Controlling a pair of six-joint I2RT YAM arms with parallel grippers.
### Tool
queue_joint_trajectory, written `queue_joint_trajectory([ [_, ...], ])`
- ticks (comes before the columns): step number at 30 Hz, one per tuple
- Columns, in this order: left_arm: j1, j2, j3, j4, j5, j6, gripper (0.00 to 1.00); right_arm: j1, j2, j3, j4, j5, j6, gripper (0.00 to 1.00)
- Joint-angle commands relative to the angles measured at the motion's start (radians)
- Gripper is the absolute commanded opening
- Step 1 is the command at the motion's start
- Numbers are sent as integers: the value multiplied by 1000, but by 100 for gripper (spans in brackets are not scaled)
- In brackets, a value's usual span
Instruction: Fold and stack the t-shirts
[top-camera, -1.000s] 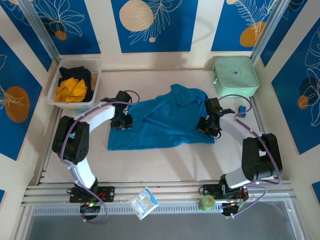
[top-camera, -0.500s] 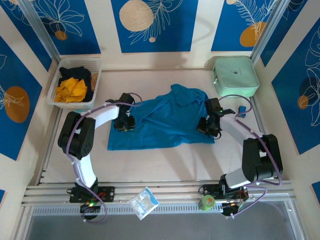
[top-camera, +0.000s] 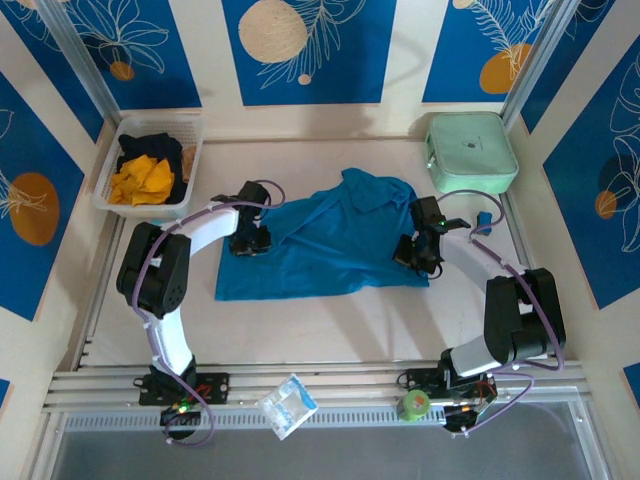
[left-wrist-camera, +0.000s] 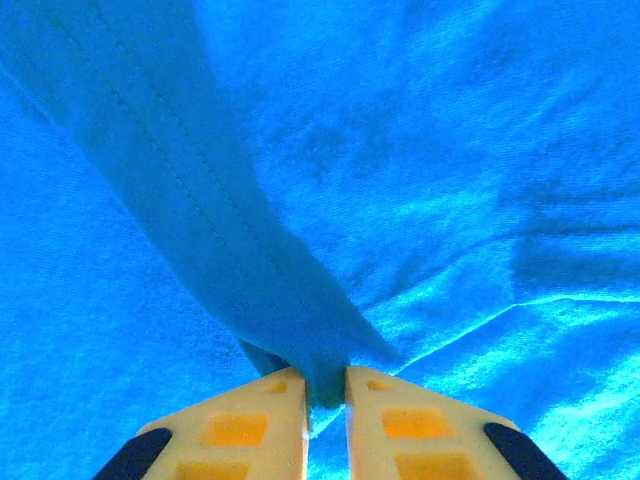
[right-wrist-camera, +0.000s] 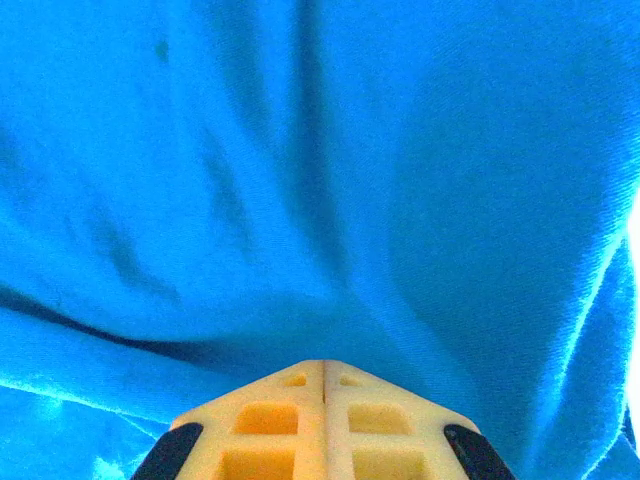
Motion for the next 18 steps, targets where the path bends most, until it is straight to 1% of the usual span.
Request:
queue_joint_trajectory([
  [1, -4, 0, 28, -17, -23, -9, 17, 2, -3, -13, 1, -27, -9, 3],
  [6, -5, 15, 21, -7, -12, -9, 16, 3, -12, -16, -2, -26, -10, 3],
  [8, -5, 21, 17, -1, -8, -10, 11, 3, -14, -16, -5, -23, -12, 3],
  [10, -5, 22, 16, 2, -2, -10, 0, 1, -15, -15, -8, -23, -14, 3],
  [13, -4, 4, 31, 3, 6, -8, 0, 1, -17, -12, -10, -20, -15, 2],
  [15, -2, -10, 84, -28, -7, 7, 0, -1, -15, -11, -11, -18, -16, 2],
  [18, 19, -4, 250, -115, -61, 56, 0, -1, -10, -12, -11, -18, -17, 2],
])
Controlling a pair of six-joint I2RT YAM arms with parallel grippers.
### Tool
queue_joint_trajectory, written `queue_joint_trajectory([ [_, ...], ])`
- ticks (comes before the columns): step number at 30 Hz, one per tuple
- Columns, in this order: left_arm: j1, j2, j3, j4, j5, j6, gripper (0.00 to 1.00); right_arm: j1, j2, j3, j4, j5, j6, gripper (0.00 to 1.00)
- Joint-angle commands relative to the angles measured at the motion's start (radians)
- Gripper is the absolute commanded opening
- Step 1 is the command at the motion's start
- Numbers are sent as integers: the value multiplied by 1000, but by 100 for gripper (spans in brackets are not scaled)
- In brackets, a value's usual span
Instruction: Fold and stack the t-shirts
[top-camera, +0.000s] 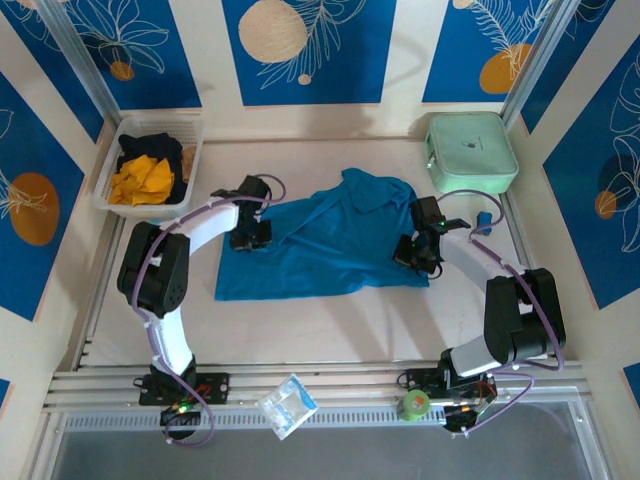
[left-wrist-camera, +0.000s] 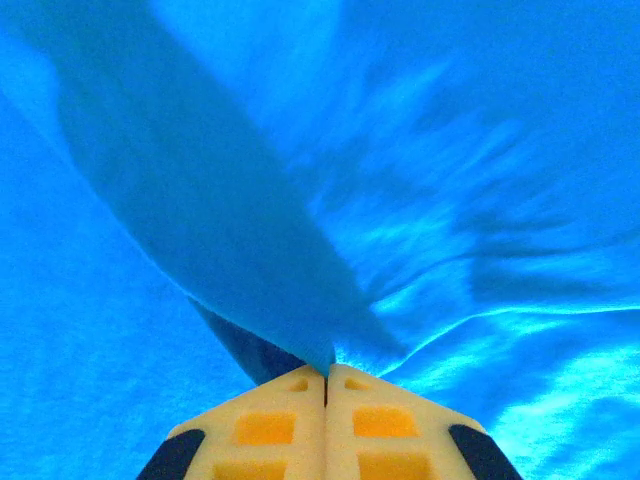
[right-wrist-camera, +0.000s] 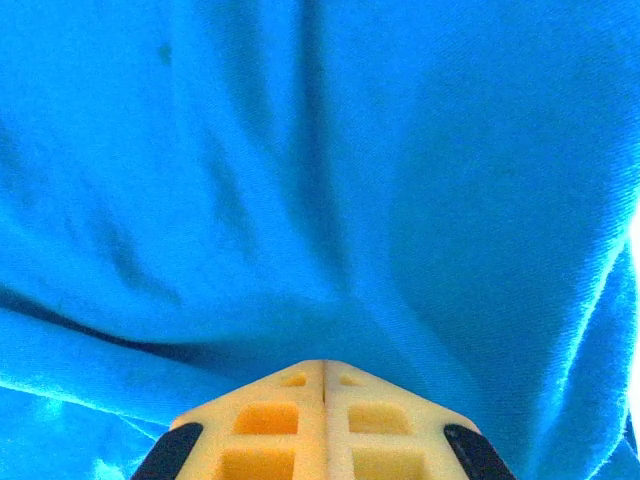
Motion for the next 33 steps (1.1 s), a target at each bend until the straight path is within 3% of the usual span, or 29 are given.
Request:
queue_joint_trajectory([
  [1, 32, 5, 218, -88, -66, 61, 0, 0, -7, -9, -15, -19, -13, 2],
  [7, 171, 220, 730, -168, -195, 153, 0, -3, -3, -27, 1, -29, -5, 2],
  [9, 210, 332, 873, -162, -198, 166, 17, 1, 3, -32, 5, -37, -2, 2],
  [11, 238, 431, 1009, -178, -144, 165, 62, 7, 4, -37, 7, -37, -2, 2],
  [12, 240, 460, 1053, -189, -126, 163, 72, 8, 4, -40, 6, -35, -2, 3],
  [14, 231, 472, 1081, -183, -92, 170, 81, 10, -3, -51, 4, -28, -4, 3],
  [17, 208, 402, 1004, -137, -90, 183, 87, 6, -11, -55, 0, -23, -7, 3],
  [21, 174, 251, 831, -77, -88, 204, 89, 9, -32, -51, -12, -27, -7, 4],
  [24, 144, 120, 679, -72, -89, 213, 88, 11, -71, -46, -35, -19, -8, 11],
  [31, 53, -171, 176, -46, -63, 136, 84, 12, -180, -54, -151, 51, -11, 48],
  [33, 28, -226, 47, -15, -56, 106, 84, 12, -204, -75, -178, 62, -6, 55],
])
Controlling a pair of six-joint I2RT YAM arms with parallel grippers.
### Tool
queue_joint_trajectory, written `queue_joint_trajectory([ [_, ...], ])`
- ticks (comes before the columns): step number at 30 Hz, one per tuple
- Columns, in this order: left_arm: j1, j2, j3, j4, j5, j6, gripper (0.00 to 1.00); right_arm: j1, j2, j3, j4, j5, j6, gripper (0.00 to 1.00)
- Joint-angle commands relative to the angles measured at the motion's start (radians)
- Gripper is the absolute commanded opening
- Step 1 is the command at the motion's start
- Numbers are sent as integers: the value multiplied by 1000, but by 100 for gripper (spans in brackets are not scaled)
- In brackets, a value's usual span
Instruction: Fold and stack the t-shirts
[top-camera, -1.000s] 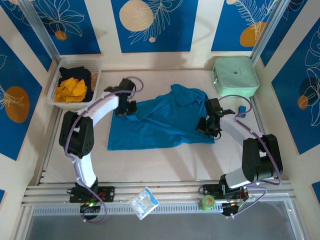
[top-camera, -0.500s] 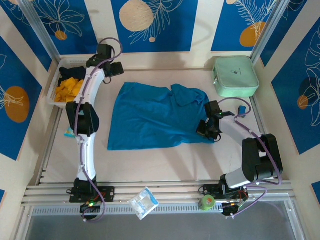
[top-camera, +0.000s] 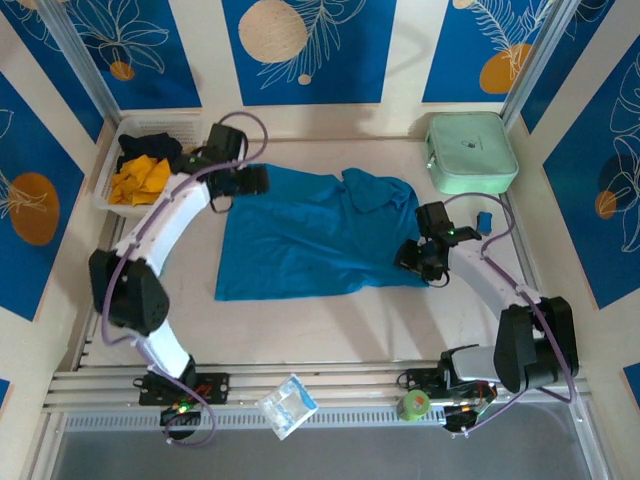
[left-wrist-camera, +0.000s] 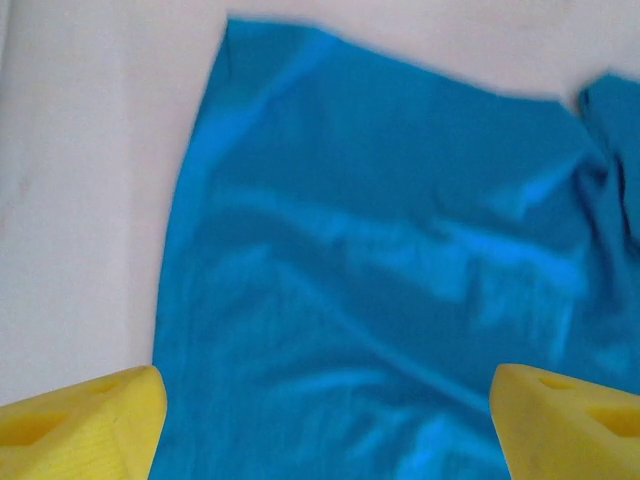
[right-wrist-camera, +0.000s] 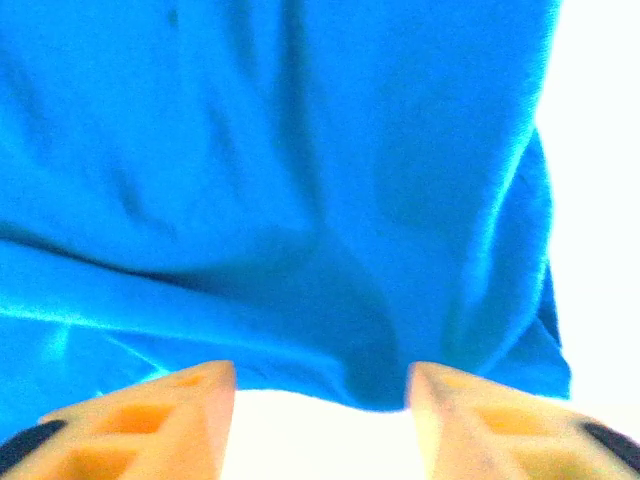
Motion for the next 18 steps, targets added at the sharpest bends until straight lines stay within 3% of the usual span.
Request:
queue_joint_trajectory([
  [1, -37, -40, -202, 35, 23, -65, 84, 2, -50, -42, -94, 40, 12, 57],
  [8, -81, -25, -430, 169, 53, -140, 80, -35, -53, -132, -31, 19, 45, 56],
  [18, -88, 67, -502, 250, 20, -167, 78, -79, 118, -81, 84, -28, 42, 53],
])
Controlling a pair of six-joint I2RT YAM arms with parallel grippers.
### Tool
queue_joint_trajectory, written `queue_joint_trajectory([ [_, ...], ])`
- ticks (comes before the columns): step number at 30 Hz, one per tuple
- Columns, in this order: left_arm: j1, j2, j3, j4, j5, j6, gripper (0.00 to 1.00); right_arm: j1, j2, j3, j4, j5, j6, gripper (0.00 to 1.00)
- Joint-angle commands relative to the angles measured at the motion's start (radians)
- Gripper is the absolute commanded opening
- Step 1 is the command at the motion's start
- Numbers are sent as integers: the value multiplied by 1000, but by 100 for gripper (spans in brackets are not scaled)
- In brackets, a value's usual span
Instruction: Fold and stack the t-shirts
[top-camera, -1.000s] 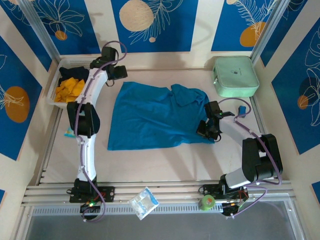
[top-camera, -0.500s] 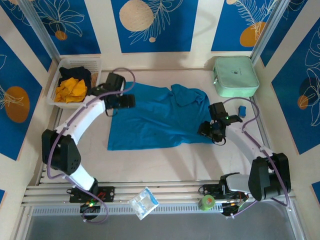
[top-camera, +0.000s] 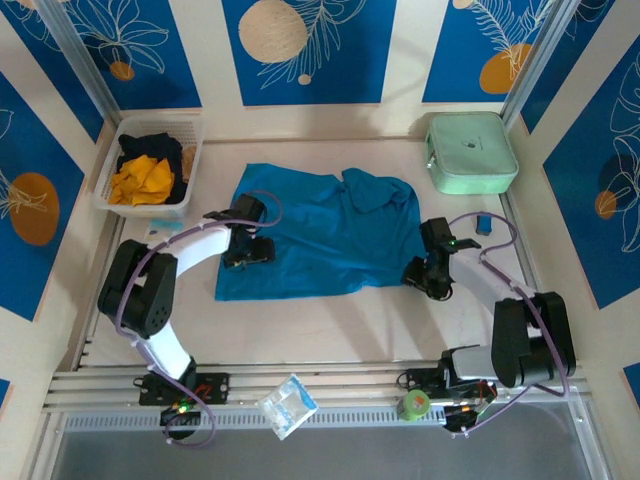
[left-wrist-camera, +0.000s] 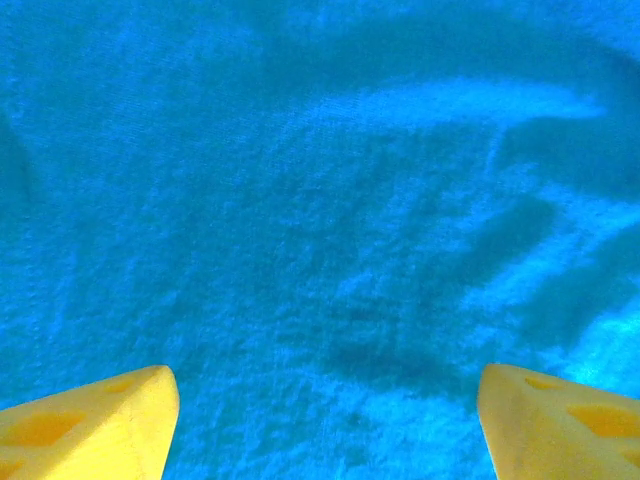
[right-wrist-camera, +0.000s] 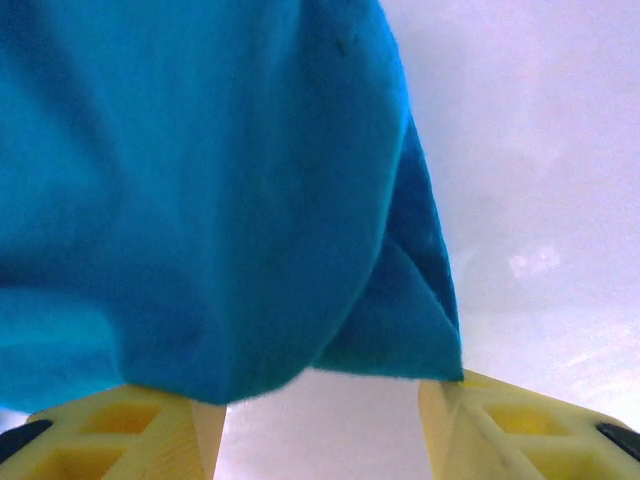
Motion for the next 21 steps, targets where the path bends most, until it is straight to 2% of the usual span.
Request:
queue_joint_trajectory([
  [1, -7, 26, -7, 36, -16, -18, 78, -15, 92, 51, 57, -50, 6, 52],
  [3, -8, 36, -9, 38, -23, -13, 78, -17, 144, 67, 78, -62, 5, 49],
  [5, -7, 43, -10, 36, -34, -7, 78, -18, 181, 83, 94, -51, 3, 40],
  [11, -7, 62, -10, 36, -64, 8, 78, -18, 177, 142, 67, -33, -19, 0],
  [17, -7, 64, -10, 19, -91, 20, 76, 3, 28, 221, -101, -40, -50, 0],
  [21, -6, 39, 40, -47, -112, 85, 76, 10, -80, 272, -233, -51, -72, 0],
])
